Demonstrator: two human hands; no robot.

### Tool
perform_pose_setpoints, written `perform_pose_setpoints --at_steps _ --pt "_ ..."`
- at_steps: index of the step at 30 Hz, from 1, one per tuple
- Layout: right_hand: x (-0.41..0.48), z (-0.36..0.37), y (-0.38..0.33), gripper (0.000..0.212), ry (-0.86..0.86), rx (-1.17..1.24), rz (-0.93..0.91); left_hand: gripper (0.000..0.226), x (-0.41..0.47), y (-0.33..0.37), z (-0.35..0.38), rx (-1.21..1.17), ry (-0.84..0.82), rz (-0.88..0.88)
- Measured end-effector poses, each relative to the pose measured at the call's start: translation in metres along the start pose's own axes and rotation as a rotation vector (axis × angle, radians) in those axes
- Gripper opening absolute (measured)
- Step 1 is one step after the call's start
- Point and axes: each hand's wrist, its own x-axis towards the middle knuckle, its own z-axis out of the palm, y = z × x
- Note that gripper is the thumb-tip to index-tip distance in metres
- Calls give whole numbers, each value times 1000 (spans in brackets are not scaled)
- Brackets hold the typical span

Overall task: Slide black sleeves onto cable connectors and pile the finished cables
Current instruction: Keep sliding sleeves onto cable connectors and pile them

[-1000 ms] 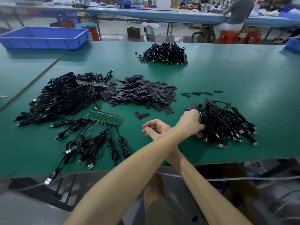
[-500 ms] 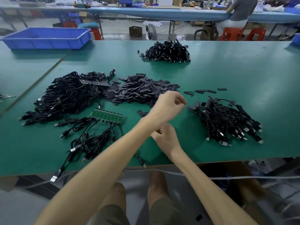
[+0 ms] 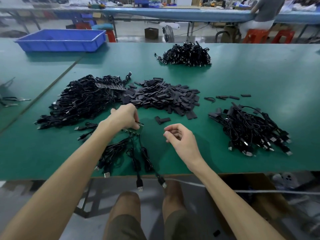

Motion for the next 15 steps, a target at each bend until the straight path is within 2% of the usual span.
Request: perform_pose_setpoints --at_steps 3,6,15 --pt "1 1 2 6 -15 -25 -7 20 -2 10 8 -207 -109 174" --pt "2 2 3 9 -33 -68 -24 20 -6 25 18 -282 -184 298" --pt "2 -1 5 17 -52 -88 -5 11 -11 38 24 -279 -199 309"
